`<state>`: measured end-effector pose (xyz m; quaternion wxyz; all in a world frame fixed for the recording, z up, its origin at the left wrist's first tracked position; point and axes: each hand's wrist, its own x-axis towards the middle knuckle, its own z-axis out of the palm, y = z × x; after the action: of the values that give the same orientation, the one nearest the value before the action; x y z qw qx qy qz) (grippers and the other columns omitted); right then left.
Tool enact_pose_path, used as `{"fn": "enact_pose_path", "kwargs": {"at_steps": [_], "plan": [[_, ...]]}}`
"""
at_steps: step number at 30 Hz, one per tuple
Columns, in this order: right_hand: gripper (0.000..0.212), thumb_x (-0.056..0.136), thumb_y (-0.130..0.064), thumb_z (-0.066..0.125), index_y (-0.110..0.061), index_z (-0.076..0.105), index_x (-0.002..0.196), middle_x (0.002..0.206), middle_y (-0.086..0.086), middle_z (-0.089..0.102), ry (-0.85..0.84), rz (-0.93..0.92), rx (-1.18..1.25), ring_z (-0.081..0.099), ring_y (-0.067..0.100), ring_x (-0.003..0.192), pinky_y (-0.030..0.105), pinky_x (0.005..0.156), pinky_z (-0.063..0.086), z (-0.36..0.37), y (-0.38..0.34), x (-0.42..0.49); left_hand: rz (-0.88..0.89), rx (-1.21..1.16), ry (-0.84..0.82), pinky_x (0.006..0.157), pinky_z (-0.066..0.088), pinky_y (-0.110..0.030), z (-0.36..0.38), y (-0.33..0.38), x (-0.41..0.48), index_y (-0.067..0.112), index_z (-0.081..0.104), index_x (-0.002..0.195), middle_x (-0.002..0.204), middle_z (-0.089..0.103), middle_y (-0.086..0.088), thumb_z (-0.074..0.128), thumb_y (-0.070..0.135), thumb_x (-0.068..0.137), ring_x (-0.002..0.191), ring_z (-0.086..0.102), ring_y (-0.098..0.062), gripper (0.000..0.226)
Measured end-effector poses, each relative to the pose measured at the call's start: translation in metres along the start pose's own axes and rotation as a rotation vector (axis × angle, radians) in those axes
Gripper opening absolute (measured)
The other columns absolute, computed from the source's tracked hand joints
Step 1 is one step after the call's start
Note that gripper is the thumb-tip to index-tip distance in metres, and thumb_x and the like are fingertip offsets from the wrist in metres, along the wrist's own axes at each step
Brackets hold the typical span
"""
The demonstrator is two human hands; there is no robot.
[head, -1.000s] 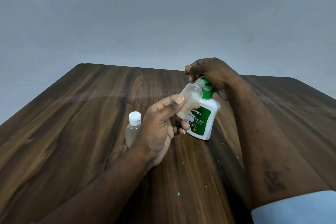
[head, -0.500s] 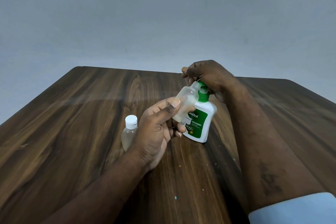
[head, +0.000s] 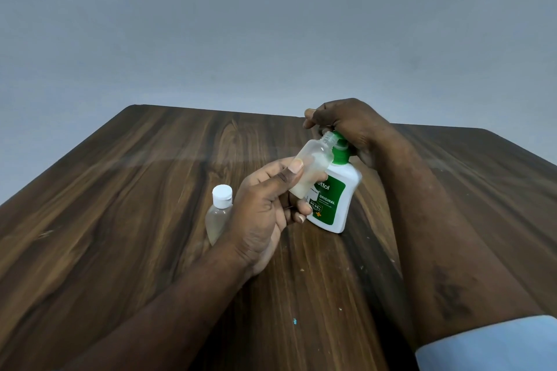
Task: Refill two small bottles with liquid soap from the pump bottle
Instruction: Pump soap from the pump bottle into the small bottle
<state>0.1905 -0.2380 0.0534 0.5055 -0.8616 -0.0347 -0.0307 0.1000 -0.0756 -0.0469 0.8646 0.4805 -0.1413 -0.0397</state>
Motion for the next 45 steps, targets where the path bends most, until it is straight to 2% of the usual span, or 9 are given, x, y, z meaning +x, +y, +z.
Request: {"fn": "enact_pose_path", "kwargs": {"at_steps": [4, 8, 13, 22, 38, 42, 45], "plan": [[0.021, 0.097, -0.028, 0.07, -0.016, 0.079, 0.081, 0.062, -0.005, 0.055, -0.005, -0.025, -0.017, 0.047, 0.013, 0.057, 0.03, 0.06, 0.039, -0.0023, -0.0037, -0.0031, 0.001, -0.026, -0.007, 0.053, 0.047, -0.024, 0.0017, 0.0016, -0.0007, 0.015, 0.08, 0.108, 0.114, 0.068, -0.036, 0.067, 0.039, 0.089, 0.061, 0.059, -0.014, 0.033], [0.023, 0.098, -0.029, 0.071, -0.018, 0.078, 0.08, 0.062, -0.006, 0.055, -0.008, -0.013, 0.011, 0.047, 0.013, 0.058, 0.029, 0.06, 0.04, -0.0009, -0.0028, -0.0031, -0.007, -0.022, -0.004, 0.055, 0.048, -0.024, 0.0013, 0.0023, -0.0015, 0.013, 0.077, 0.114, 0.117, 0.067, -0.036, 0.069, 0.04, 0.093, 0.062, 0.059, -0.014, 0.035], [0.022, 0.098, -0.026, 0.069, -0.017, 0.079, 0.08, 0.067, -0.003, 0.056, -0.018, 0.01, 0.009, 0.048, 0.015, 0.062, 0.033, 0.066, 0.041, 0.0008, -0.0021, -0.004, -0.01, -0.025, 0.007, 0.053, 0.045, -0.025, 0.0012, -0.0002, -0.0001, 0.012, 0.078, 0.111, 0.116, 0.067, -0.037, 0.065, 0.038, 0.09, 0.06, 0.057, -0.015, 0.035], [0.018, 0.096, -0.028, 0.072, -0.015, 0.078, 0.084, 0.066, -0.003, 0.056, 0.019, -0.015, -0.038, 0.048, 0.014, 0.059, 0.028, 0.06, 0.04, -0.0021, -0.0057, -0.0026, -0.002, -0.017, -0.008, 0.055, 0.046, -0.025, -0.0004, -0.0008, 0.0006, 0.008, 0.072, 0.122, 0.118, 0.069, -0.034, 0.067, 0.039, 0.09, 0.062, 0.058, -0.015, 0.045], [0.023, 0.098, -0.027, 0.069, -0.019, 0.078, 0.078, 0.067, -0.004, 0.058, -0.002, -0.01, -0.042, 0.048, 0.014, 0.06, 0.03, 0.06, 0.041, -0.0015, -0.0028, -0.0017, -0.015, -0.027, 0.007, 0.054, 0.046, -0.025, 0.0012, -0.0006, 0.0001, 0.013, 0.077, 0.111, 0.116, 0.07, -0.033, 0.069, 0.037, 0.094, 0.061, 0.058, -0.015, 0.031], [0.023, 0.098, -0.031, 0.071, -0.019, 0.077, 0.08, 0.069, -0.003, 0.058, 0.005, -0.021, -0.039, 0.049, 0.013, 0.059, 0.028, 0.058, 0.04, -0.002, -0.0045, -0.0031, -0.015, -0.035, 0.011, 0.054, 0.046, -0.025, 0.0032, 0.0014, -0.0019, 0.01, 0.073, 0.116, 0.115, 0.073, -0.028, 0.065, 0.037, 0.089, 0.062, 0.057, -0.015, 0.039], [0.023, 0.098, -0.03, 0.071, -0.019, 0.077, 0.08, 0.07, -0.002, 0.058, 0.002, -0.011, -0.036, 0.049, 0.015, 0.061, 0.03, 0.061, 0.041, -0.0004, -0.0034, -0.0027, -0.011, -0.034, 0.014, 0.054, 0.047, -0.025, 0.0017, 0.0008, -0.0016, 0.014, 0.078, 0.109, 0.114, 0.071, -0.032, 0.071, 0.037, 0.093, 0.061, 0.059, -0.015, 0.03]]}}
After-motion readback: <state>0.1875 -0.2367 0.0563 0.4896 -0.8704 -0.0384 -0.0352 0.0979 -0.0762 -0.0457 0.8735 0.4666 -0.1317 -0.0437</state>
